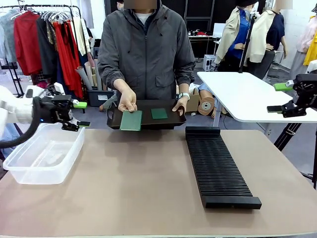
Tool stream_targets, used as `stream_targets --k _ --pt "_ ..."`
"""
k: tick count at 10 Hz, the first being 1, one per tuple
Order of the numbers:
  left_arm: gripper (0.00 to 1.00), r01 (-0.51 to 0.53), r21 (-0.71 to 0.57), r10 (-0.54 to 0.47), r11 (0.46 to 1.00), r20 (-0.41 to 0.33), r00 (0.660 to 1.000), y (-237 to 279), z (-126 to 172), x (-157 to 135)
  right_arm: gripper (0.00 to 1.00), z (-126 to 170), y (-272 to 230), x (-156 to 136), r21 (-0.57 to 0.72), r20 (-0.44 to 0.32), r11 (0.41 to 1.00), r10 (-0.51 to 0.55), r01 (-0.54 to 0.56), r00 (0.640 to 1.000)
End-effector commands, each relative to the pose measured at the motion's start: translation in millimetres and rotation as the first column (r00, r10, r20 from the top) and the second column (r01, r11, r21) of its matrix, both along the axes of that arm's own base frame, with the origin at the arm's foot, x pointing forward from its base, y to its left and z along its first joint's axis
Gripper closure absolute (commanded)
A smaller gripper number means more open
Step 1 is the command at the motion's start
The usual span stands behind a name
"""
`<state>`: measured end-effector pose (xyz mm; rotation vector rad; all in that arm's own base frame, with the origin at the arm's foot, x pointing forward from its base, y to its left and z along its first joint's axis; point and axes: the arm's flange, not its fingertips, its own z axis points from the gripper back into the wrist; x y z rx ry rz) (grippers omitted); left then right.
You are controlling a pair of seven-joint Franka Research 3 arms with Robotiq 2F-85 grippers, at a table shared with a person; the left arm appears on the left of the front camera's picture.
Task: Sort PCBs into racks and boxes based on the side picked up.
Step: Pick up the Blank PCB handed by the Human.
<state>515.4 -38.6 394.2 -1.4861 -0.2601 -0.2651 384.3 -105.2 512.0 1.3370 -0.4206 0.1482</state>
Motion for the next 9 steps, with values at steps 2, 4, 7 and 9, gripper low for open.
stream_targets --k 2,4,7,9 --pt "0.00 -0.005 -0.056 0.006 0.998 0.008 1.000 -27.9 -22.2 14.5 0.00 -0.7 1.2 -2.2 -0.006 0.016 1.000 -0.008 0.008 1.000" --pt "0.00 0.022 -0.077 -0.022 0.997 -0.005 1.000 -46.6 -31.5 25.1 0.00 -0.7 1.2 -2.2 -0.006 0.016 1.000 -0.008 0.008 1.000" --pt "0.00 0.074 -0.074 -0.077 0.995 -0.033 0.996 -70.8 -36.7 37.5 0.00 -0.7 1.2 -2.2 -0.006 0.016 1.000 -0.008 0.008 1.000" --pt "0.00 0.095 -0.054 -0.098 0.994 -0.068 0.993 -88.2 -45.0 46.1 0.00 -0.7 1.2 -2.2 -0.006 0.016 1.000 -0.008 0.008 1.000"
